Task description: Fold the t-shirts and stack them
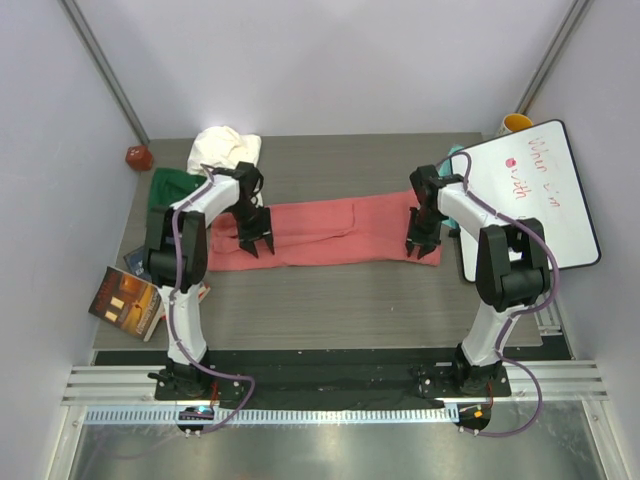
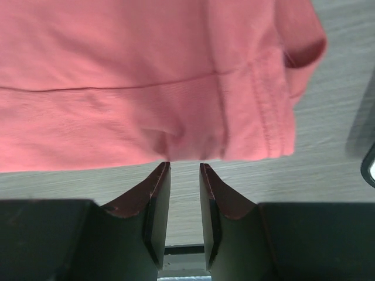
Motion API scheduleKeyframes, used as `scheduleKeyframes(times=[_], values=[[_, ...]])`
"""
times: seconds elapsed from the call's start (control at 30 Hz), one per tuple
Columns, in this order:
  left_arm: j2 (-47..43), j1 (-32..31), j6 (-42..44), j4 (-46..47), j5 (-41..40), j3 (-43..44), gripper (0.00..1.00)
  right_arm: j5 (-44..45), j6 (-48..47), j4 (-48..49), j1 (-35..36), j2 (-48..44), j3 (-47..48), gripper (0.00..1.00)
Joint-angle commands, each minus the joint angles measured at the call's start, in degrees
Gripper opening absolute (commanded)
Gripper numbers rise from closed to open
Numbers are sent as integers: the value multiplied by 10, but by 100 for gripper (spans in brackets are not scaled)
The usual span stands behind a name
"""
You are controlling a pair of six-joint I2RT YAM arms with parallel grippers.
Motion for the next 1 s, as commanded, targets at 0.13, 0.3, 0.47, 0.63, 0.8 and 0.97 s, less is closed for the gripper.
scheduleKeyframes(times=[0.13, 0.3, 0.47, 0.63, 0.8, 0.97], values=[[50, 0, -5, 9, -43, -1, 37, 111, 33, -19, -16, 1, -33, 26], [62, 0, -10, -3, -64, -18, 33, 130, 40, -18, -39, 2, -60, 23], [54, 0, -4, -10, -83, -36, 33, 142, 34, -9, -49, 22, -61, 22], [41, 2, 2, -10, -91, -62, 32, 118, 29, -7, -51, 36, -37, 18], [34, 6, -4, -8, -89, -58, 32, 111, 13, -36, -52, -13, -6, 17], [40, 5, -5, -13, -80, -51, 32, 119, -4, -71, -53, -37, 39, 17]])
